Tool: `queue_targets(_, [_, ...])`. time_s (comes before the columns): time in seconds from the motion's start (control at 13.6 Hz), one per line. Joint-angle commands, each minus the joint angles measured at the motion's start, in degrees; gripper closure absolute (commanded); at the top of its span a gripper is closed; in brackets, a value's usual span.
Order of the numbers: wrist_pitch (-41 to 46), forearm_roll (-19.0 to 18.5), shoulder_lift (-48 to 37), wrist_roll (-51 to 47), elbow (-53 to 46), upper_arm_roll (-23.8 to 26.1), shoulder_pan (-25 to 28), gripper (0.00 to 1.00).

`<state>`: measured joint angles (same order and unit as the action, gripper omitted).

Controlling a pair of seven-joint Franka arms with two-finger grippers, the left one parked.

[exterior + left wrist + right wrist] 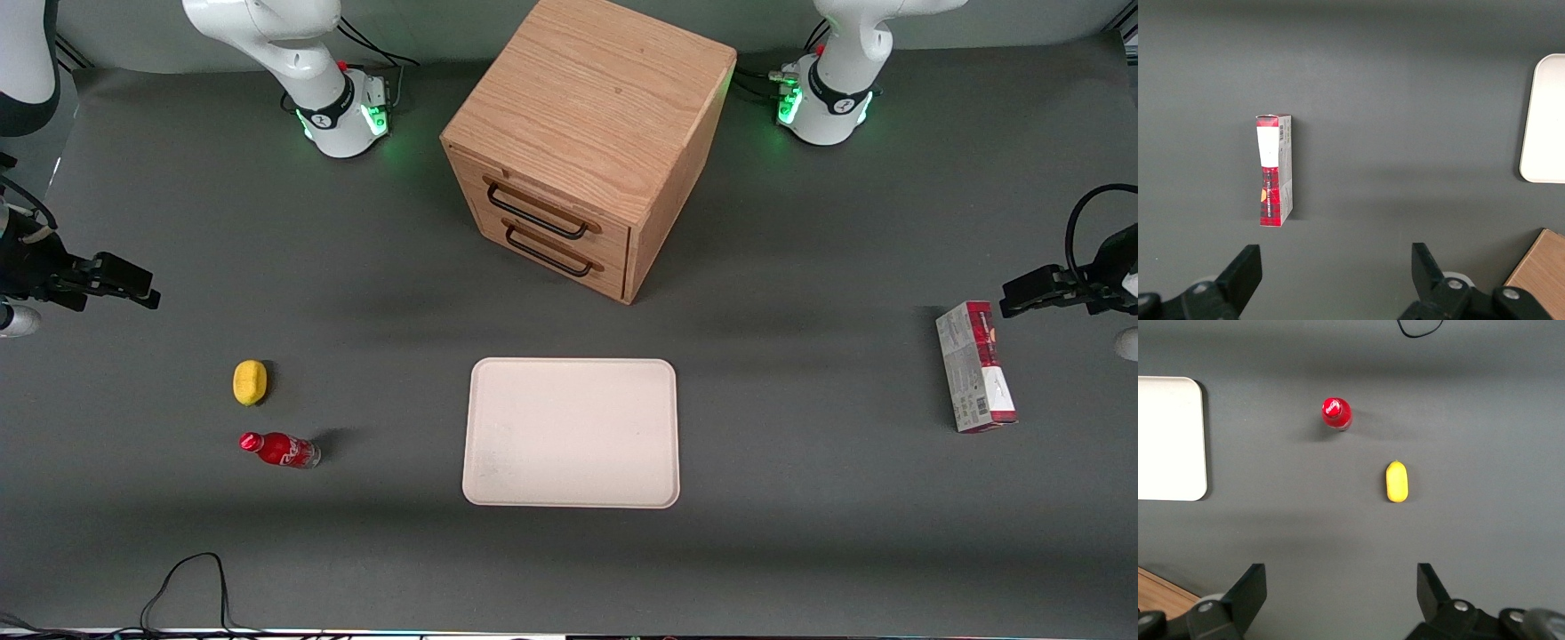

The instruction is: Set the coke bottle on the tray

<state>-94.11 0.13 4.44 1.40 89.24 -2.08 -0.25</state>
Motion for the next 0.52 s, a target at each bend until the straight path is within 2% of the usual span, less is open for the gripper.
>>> queue_targets(0.0, [0.68,-1.1,-1.28,1.33,0.93,-0.55,0.87,0.0])
queue_targets(0.3, [0.59,-1.01,0.21,1.24,-0.91,-0.29,1.04,0.0])
queue_targets(0.44, [0.68,-0.93,4.85,1.42,-6.94,-0.29,0.78,0.0])
